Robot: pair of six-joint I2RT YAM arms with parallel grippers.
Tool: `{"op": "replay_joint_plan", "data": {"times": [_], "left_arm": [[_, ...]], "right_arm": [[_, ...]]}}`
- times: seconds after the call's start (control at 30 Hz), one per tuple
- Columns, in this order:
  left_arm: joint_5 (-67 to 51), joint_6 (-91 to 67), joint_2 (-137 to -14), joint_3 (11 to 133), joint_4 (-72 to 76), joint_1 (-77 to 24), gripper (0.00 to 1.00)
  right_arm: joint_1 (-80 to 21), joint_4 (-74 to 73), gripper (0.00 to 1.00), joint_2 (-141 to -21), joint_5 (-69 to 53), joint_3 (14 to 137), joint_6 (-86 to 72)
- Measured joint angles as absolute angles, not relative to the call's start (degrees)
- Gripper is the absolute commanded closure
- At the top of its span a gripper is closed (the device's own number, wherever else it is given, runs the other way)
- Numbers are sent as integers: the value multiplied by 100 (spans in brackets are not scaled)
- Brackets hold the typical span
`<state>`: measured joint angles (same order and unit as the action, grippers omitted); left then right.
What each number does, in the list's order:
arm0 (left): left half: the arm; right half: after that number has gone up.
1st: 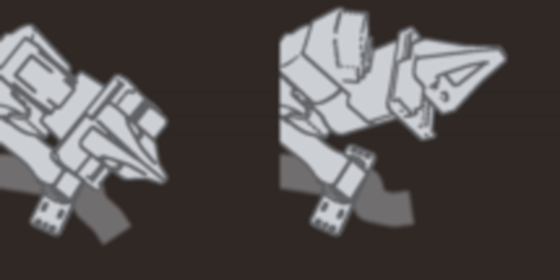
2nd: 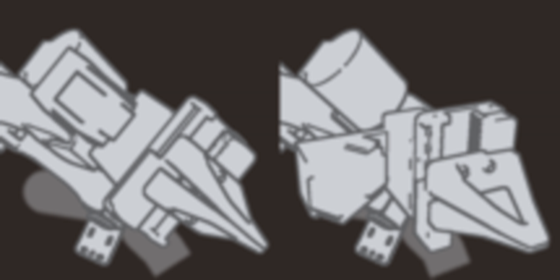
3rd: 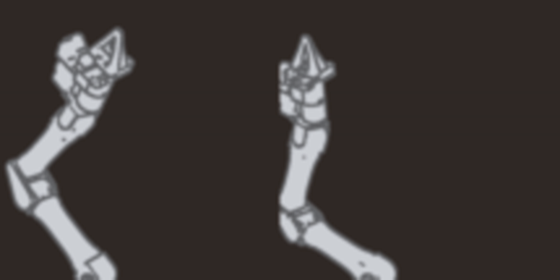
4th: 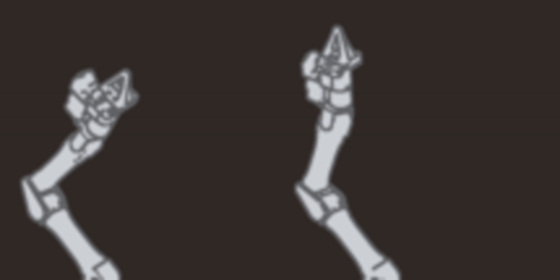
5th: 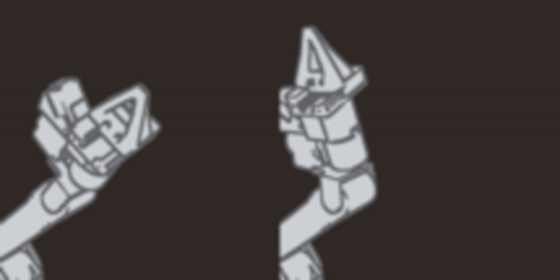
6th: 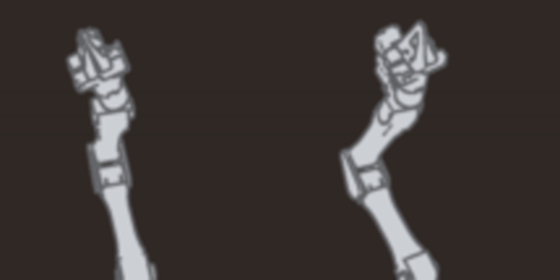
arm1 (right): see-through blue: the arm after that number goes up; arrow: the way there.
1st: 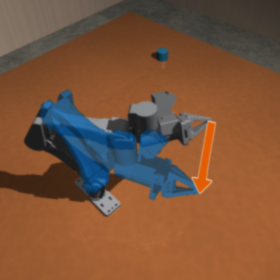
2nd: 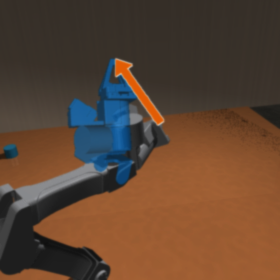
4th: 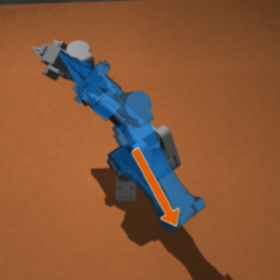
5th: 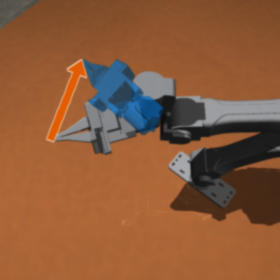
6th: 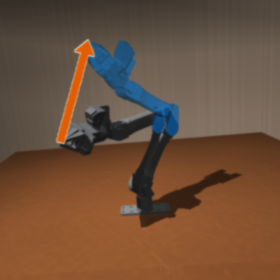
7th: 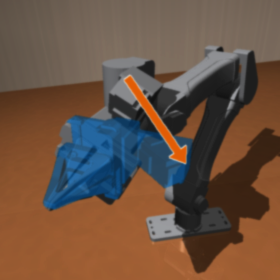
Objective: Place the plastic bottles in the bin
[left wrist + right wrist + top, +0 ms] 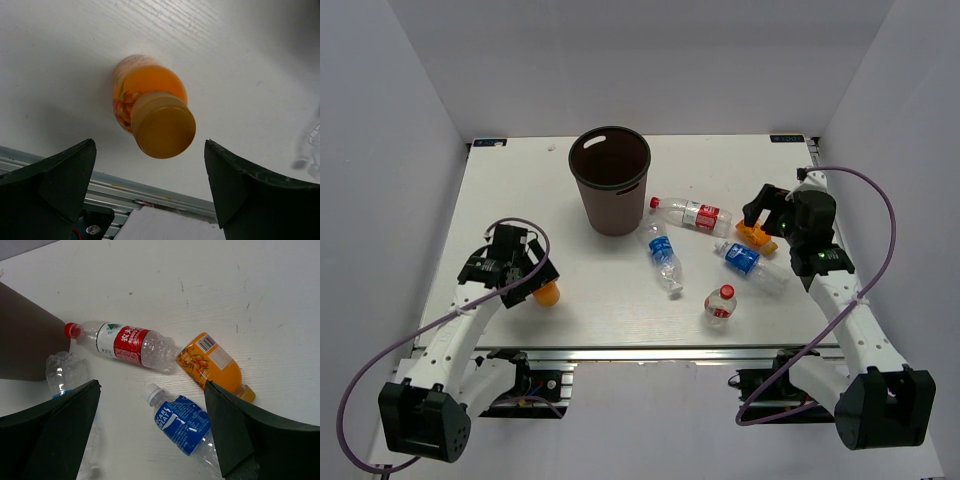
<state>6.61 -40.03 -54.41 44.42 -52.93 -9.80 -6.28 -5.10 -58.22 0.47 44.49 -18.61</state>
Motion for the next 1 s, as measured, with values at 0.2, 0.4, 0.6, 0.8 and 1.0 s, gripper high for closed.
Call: {"op": "replay_joint_plan", "data": {"times": [0.2, 0.4, 0.6, 0.8, 1.0], "left_arm": [[670, -3942, -5594, 4331, -5374, -980, 2], [735, -3944, -5756, 4318, -5382, -980, 2], [801, -3946, -6420, 4318, -5301, -980, 2], [799, -3955, -6818, 4318, -5087, -980, 15], [744, -3881, -6845, 4318, -4925, -980, 46]], "right_arm": [[-628, -510, 11, -5710, -1, 4447, -1793], [-628, -484, 11, -5492, -1, 4412, -1776], [-628, -480, 11, -5476, 110, 4410, -1758], [-628, -454, 11, -5411, 154, 4333, -1754], [-628, -458, 11, -5411, 200, 4322, -1754]]}}
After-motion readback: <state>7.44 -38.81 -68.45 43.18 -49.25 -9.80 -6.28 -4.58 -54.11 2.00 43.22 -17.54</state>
